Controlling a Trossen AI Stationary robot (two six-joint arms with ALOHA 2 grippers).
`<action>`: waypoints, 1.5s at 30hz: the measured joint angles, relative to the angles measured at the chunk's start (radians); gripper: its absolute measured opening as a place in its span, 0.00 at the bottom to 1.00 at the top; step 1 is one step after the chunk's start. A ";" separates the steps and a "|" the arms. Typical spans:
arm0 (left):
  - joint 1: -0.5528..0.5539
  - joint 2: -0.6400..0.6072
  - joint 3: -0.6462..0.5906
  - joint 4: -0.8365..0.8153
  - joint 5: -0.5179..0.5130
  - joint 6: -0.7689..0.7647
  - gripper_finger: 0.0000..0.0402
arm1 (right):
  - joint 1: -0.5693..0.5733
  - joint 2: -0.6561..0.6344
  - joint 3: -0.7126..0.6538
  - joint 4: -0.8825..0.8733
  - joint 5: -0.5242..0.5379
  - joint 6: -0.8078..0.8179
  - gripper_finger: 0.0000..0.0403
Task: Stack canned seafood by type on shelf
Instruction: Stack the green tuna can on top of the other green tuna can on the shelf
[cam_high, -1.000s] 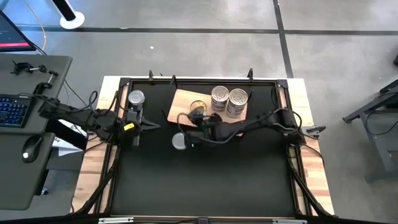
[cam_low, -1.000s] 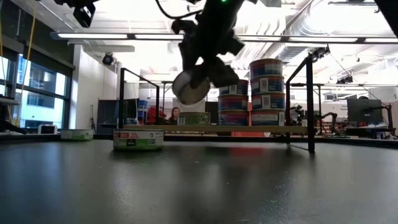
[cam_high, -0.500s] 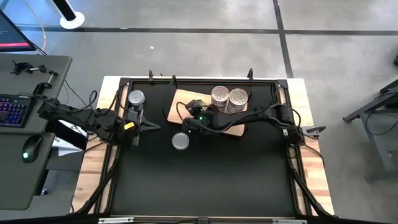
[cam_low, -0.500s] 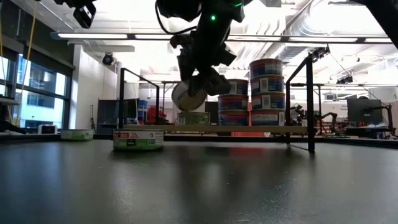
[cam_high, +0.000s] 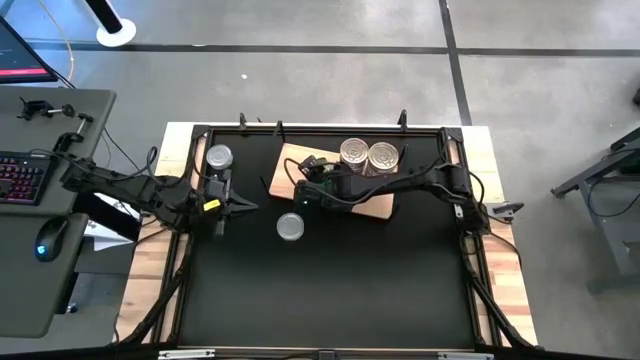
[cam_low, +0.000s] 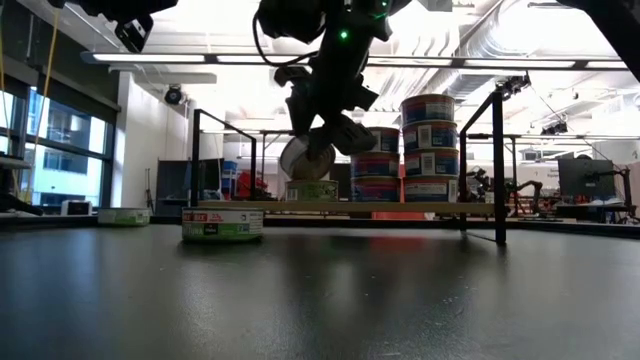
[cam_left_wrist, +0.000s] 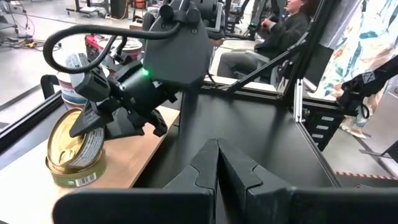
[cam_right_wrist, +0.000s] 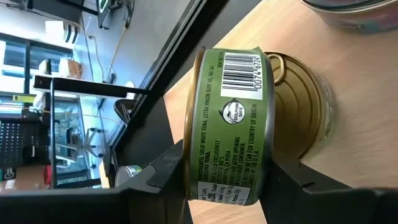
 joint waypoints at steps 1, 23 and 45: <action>0.000 0.000 0.000 0.000 0.000 0.000 0.00 | 0.000 0.000 0.000 -0.004 -0.003 0.000 0.38; 0.000 0.000 0.000 0.000 -0.002 0.001 0.00 | -0.008 0.000 0.000 -0.024 -0.100 0.004 0.40; 0.000 0.000 0.000 0.000 -0.002 0.001 0.00 | 0.001 0.000 -0.001 -0.053 -0.190 -0.075 0.68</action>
